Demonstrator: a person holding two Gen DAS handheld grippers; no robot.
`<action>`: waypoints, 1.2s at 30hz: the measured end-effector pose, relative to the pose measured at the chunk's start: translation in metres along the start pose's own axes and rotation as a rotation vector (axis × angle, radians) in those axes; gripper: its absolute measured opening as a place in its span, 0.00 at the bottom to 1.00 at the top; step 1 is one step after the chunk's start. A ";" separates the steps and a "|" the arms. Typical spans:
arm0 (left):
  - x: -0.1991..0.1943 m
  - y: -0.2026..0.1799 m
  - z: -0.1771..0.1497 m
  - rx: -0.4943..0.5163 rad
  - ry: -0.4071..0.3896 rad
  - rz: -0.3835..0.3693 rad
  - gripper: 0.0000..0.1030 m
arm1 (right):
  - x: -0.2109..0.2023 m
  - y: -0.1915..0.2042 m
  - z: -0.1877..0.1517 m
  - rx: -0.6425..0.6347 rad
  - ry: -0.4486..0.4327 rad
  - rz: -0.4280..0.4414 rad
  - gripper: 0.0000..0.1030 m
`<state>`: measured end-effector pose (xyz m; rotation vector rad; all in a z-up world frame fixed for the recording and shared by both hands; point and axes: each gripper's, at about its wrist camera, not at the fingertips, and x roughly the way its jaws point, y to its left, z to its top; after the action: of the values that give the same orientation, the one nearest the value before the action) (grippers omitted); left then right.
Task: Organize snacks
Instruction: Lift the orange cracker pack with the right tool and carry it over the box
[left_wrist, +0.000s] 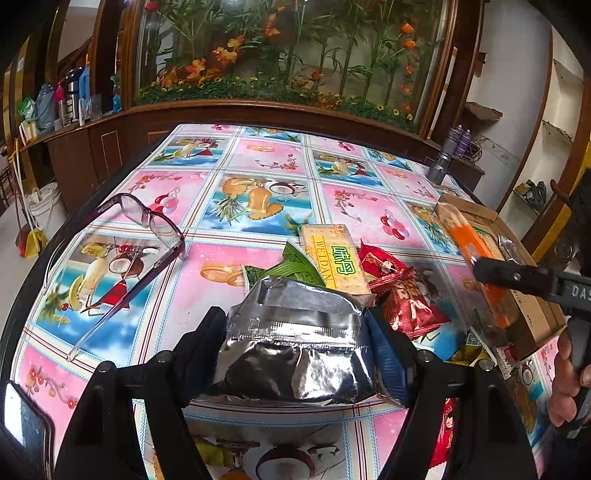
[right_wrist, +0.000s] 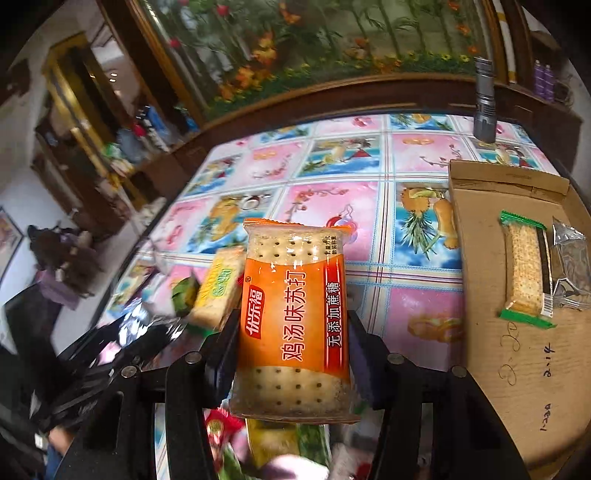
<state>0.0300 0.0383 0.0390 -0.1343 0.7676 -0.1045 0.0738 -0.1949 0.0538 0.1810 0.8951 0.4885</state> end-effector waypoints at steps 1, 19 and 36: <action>-0.001 -0.001 0.000 0.006 -0.006 0.002 0.74 | -0.001 -0.002 -0.002 0.001 -0.005 0.009 0.56; -0.010 -0.067 0.009 0.122 -0.051 -0.081 0.74 | -0.054 -0.114 0.017 0.306 -0.175 -0.032 0.55; 0.016 -0.235 0.032 0.263 0.028 -0.296 0.74 | -0.104 -0.191 0.011 0.468 -0.233 -0.061 0.55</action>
<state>0.0531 -0.1935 0.0877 0.0049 0.7517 -0.4874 0.0917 -0.4112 0.0669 0.6234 0.7715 0.1880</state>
